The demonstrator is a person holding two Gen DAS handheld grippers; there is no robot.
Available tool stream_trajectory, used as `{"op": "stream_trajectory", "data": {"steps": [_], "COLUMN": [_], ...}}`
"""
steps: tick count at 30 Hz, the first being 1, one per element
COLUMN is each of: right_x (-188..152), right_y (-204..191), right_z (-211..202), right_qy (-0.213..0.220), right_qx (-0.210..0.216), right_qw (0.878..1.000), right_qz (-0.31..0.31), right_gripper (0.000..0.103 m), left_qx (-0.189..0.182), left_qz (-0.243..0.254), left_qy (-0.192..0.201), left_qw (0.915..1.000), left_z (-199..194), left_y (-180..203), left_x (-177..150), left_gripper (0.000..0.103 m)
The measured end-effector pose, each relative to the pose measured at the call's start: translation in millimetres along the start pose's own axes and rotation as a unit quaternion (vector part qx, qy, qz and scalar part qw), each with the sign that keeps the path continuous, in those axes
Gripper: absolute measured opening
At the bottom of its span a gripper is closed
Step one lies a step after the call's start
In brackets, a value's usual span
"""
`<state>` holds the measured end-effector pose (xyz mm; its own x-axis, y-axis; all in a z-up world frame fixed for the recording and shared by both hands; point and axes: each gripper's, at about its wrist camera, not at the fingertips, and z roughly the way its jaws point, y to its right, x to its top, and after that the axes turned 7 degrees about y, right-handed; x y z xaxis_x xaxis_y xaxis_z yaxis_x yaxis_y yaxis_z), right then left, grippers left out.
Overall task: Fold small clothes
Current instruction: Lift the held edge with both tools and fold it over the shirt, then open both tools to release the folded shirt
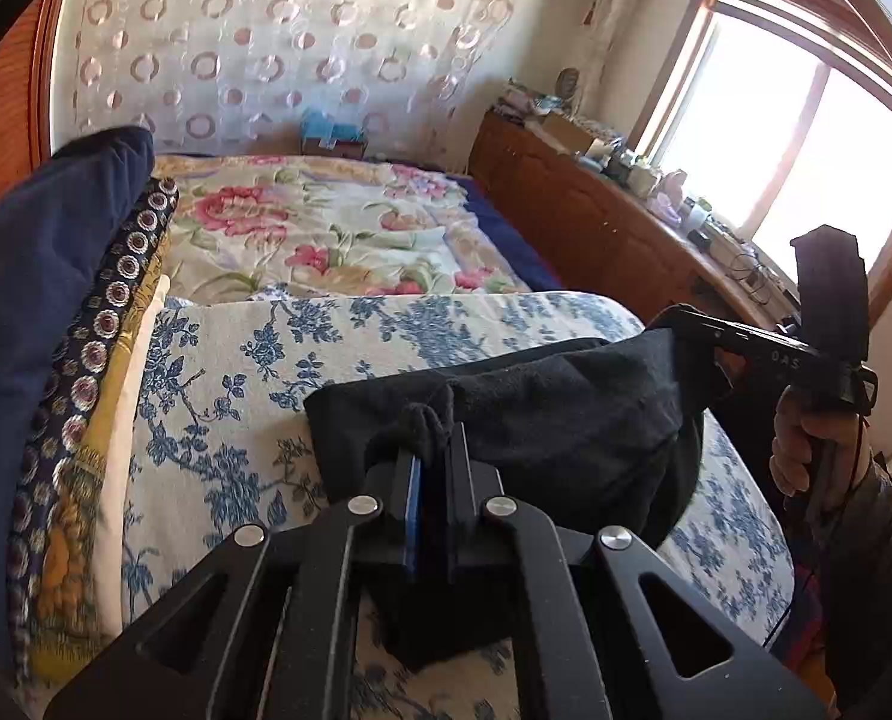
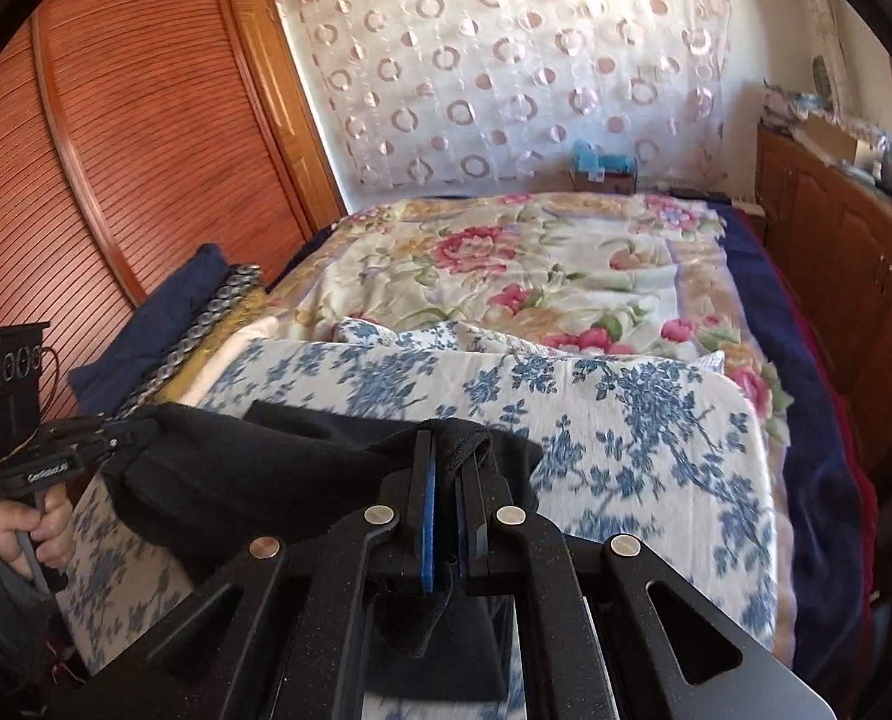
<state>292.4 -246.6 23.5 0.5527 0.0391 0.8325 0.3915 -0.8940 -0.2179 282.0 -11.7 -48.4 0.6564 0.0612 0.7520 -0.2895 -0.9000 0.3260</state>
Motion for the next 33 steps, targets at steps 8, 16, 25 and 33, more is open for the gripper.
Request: {"op": "stream_trajectory", "data": {"steps": [8, 16, 25, 33], "right_x": [1.6, 6.1, -28.8, -34.1], "right_y": [9.4, 12.2, -30.9, -56.4], "right_z": [43.0, 4.5, -18.9, -7.8], "right_qy": [-0.037, 0.017, -0.011, -0.039], "right_qx": [-0.01, -0.032, -0.009, -0.007], "right_qw": [0.999, 0.999, 0.995, 0.984], "right_qz": [-0.001, -0.023, -0.104, -0.172], "right_gripper": [0.01, 0.045, 0.049, 0.056], "left_qx": [0.022, 0.02, 0.004, 0.023], "left_qz": [0.017, 0.034, 0.071, 0.085], "left_qy": [-0.008, 0.008, -0.007, -0.04], "left_qw": [0.9996, 0.9992, 0.9974, 0.9953], "left_z": [11.9, -17.5, -21.7, 24.1], "left_y": [-20.1, -23.1, -0.9, 7.8], "left_x": [-0.7, -12.2, -28.6, -25.8], "left_gripper": [0.058, 0.074, 0.074, 0.074]}}
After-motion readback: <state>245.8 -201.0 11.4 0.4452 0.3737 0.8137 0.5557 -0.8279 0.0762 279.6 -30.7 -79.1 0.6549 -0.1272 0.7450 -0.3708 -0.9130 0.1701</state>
